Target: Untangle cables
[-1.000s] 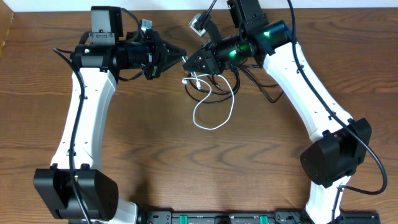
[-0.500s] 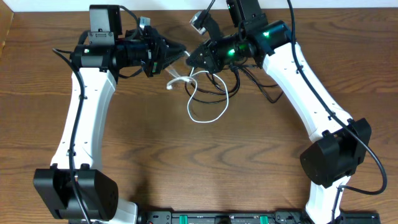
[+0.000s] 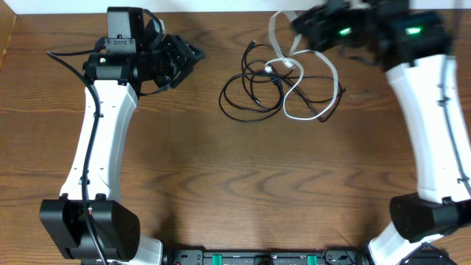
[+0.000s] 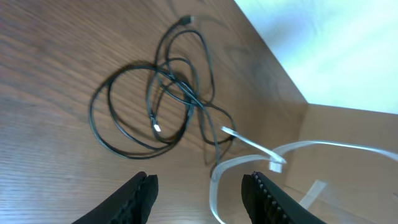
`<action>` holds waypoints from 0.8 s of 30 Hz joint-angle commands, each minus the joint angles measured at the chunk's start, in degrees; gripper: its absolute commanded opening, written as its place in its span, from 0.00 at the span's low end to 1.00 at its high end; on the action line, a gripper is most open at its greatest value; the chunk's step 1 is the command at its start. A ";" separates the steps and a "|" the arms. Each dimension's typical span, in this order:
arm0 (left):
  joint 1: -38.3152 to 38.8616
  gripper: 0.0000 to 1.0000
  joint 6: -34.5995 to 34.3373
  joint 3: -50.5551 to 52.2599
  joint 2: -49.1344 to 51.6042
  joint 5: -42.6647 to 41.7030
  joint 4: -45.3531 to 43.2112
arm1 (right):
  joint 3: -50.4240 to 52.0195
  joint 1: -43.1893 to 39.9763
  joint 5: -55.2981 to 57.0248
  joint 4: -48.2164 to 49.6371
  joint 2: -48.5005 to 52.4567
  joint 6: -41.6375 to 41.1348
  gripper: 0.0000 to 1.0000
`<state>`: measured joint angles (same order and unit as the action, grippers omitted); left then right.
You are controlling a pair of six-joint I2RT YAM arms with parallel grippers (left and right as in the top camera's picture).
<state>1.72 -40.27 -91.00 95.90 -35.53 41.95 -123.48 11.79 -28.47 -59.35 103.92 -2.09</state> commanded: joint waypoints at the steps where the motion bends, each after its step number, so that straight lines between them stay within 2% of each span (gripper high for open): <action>1: -0.02 0.50 3.26 0.42 -0.20 3.04 1.25 | -5.38 -6.86 7.37 -2.40 -1.70 -0.07 0.01; 5: -0.02 0.50 3.89 0.42 -0.20 3.06 1.51 | -6.84 -15.08 11.67 -7.93 -1.70 0.61 0.01; 8: -0.02 0.49 3.89 0.42 -0.20 3.06 1.49 | -6.84 -17.86 17.88 -11.61 -1.70 0.37 0.01; 11: -0.02 0.50 3.89 0.42 -0.20 3.06 1.49 | -6.82 -18.73 36.79 -15.67 -1.70 -3.69 0.01; 14: -0.02 0.49 3.89 0.42 -0.20 3.06 1.51 | -6.82 -19.26 46.71 -17.88 -1.68 -6.32 0.01; 18: -0.02 0.49 3.89 0.42 -0.20 3.06 1.51 | -6.71 -22.38 53.81 -21.88 -1.60 -10.69 0.01; 24: -0.02 0.50 3.89 0.42 -0.20 3.06 1.51 | -5.77 -29.92 52.30 -26.77 -1.60 -13.77 0.01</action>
<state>1.72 -37.43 -91.00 95.90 -32.97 43.33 -129.47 -15.62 22.02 -85.36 103.02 -13.06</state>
